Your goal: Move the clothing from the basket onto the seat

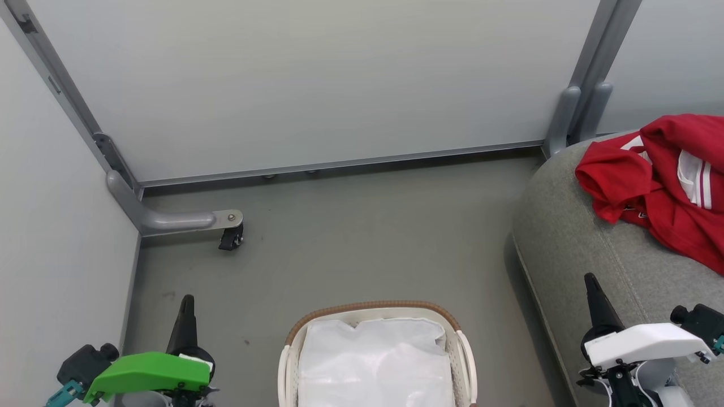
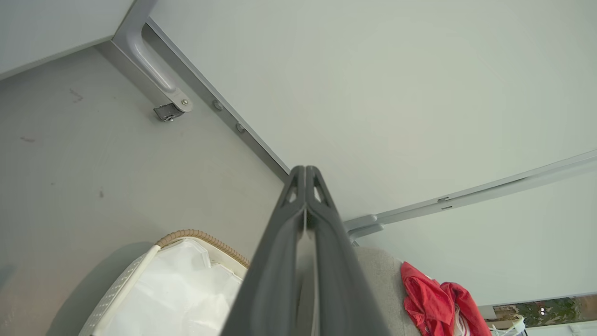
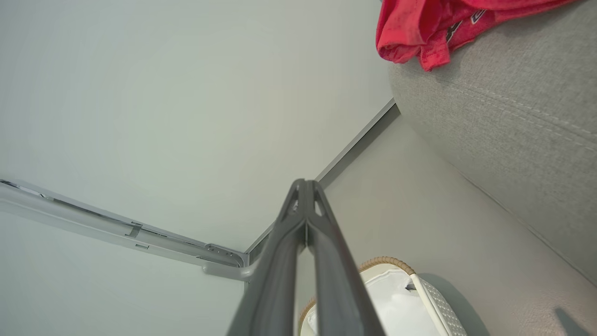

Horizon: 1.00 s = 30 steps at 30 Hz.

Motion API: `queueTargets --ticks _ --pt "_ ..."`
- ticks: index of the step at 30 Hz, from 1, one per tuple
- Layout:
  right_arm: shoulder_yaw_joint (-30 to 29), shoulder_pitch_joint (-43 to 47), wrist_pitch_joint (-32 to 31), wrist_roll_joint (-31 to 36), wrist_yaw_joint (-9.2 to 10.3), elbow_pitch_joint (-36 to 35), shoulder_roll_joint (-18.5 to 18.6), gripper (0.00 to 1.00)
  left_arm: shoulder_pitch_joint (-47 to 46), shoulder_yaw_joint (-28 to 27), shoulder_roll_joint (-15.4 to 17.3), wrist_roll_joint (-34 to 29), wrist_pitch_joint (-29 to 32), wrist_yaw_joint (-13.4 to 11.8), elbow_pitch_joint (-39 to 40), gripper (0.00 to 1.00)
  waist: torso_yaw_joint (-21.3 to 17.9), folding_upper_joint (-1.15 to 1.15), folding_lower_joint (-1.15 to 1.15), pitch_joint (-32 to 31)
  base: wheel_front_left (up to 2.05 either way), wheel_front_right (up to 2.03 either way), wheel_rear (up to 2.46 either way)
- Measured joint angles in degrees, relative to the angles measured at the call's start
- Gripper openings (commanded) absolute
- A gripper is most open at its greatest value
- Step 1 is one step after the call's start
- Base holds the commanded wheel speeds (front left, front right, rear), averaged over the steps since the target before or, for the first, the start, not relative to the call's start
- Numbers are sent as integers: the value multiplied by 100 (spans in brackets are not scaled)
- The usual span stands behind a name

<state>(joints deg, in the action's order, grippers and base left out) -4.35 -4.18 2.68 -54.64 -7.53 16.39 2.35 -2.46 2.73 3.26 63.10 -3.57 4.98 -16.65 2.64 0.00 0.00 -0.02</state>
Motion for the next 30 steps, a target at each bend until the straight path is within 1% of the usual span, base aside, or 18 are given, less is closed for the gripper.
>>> queueTargets --ticks 14,30 --pt "-51 -28 -224 -916 1 -57 9 0 -76 -202 2 732 211 55 65 0 -51 0 0 4 0 0 0" --pt "-100 -102 -438 -1817 2 -114 20 0 -152 -407 3 1451 453 109 132 0 -108 0 0 8 0 0 0"
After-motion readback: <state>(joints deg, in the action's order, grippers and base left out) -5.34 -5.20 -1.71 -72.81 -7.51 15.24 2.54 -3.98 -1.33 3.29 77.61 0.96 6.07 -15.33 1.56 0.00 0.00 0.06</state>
